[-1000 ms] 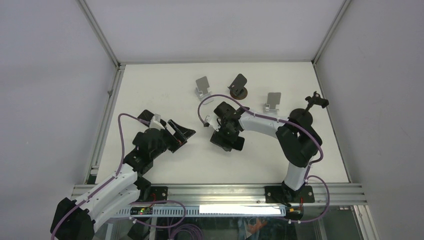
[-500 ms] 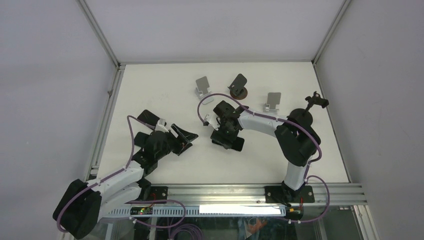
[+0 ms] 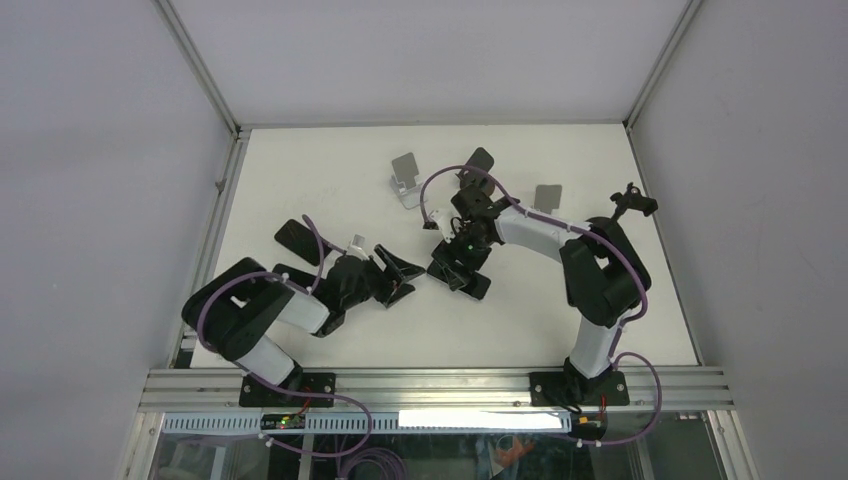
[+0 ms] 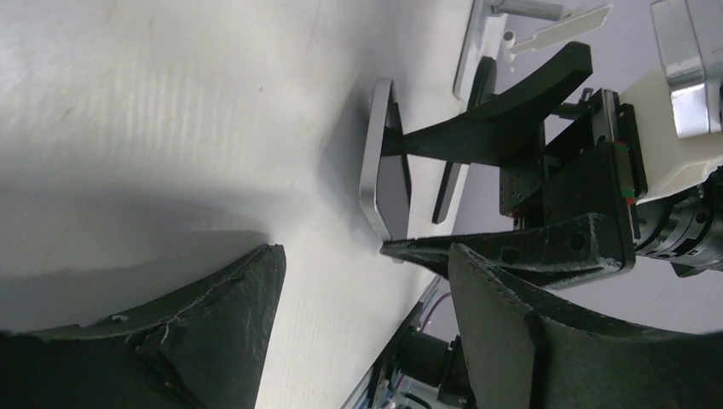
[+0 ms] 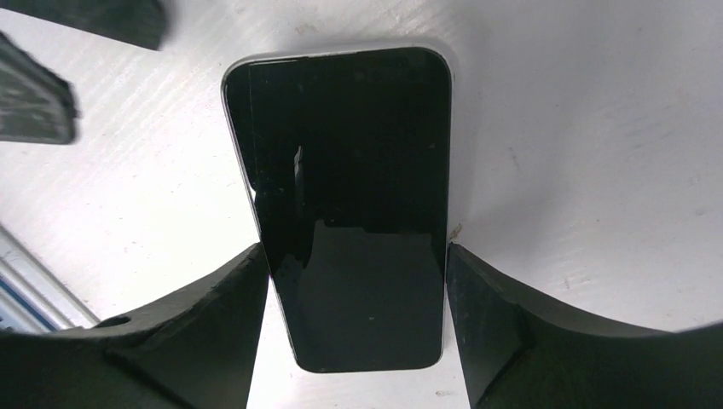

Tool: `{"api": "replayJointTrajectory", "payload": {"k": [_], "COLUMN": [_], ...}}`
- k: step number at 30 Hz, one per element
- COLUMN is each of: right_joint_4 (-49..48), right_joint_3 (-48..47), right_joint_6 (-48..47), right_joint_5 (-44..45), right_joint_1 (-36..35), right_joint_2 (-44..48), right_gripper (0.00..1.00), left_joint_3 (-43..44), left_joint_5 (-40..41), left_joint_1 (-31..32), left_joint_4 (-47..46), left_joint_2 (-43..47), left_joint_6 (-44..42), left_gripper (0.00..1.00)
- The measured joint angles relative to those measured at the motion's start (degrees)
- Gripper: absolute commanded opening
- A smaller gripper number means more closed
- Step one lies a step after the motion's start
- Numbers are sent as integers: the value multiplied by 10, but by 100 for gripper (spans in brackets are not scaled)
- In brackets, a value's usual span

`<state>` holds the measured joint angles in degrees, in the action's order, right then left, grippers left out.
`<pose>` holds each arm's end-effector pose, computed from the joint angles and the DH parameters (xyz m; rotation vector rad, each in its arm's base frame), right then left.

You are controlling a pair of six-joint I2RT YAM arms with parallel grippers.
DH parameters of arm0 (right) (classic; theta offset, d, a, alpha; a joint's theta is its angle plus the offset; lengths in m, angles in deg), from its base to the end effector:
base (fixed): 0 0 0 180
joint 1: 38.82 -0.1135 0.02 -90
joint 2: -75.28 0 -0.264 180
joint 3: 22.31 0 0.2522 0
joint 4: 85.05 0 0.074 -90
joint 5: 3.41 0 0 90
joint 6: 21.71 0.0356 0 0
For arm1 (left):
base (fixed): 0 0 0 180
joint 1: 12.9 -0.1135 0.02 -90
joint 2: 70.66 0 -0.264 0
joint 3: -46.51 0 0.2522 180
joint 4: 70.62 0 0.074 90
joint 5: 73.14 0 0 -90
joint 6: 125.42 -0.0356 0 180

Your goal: Place the phone on the phone stand

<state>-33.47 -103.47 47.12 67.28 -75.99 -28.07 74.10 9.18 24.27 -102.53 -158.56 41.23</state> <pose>0.2674 0.2176 0.1718 -1.4548 2.4640 0.5387 0.1815 -0.1436 0.1063 -0.7073 2.2503 -1.2635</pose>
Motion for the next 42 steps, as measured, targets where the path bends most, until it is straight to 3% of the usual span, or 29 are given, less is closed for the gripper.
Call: {"api": "replayJointTrajectory", "payload": {"k": [5,8,16,19,20,26,28,32,39,42], "right_joint_4": [7,10,10,14,15,21,28,54,127,156], "right_joint_3": [0,0,0,0,1,2,1,1,1,1], "right_joint_6": [14,20,34,37,37,32,28,0,-103,-152], "right_joint_5": [-40,-58,-101,-106,-106,-120,-139,-177,-256,-297], "right_joint_1": [17,20,26,27,27,35,39,51,121,143], "right_joint_2": [0,0,0,0,0,-1,-1,9,127,196], "right_gripper": [36,36,36,37,38,82,91,98,99,99], "left_joint_3": [28,42,72,76,76,77,74,69,87,106], "left_joint_5": [-3,-3,0,1,1,1,1,-2,-52,-109], "left_joint_1": [8,14,34,38,38,38,38,38,38,38], "left_joint_4": [-101,-137,-180,-193,-203,-214,-205,-129,91,169], "left_joint_2": [-91,-129,-205,-218,-220,-215,-199,-112,129,210], "left_joint_6": [24,37,65,71,78,60,39,-45,-272,-374], "left_gripper": [73,67,24,3,0,0,0,0,0,0]}}
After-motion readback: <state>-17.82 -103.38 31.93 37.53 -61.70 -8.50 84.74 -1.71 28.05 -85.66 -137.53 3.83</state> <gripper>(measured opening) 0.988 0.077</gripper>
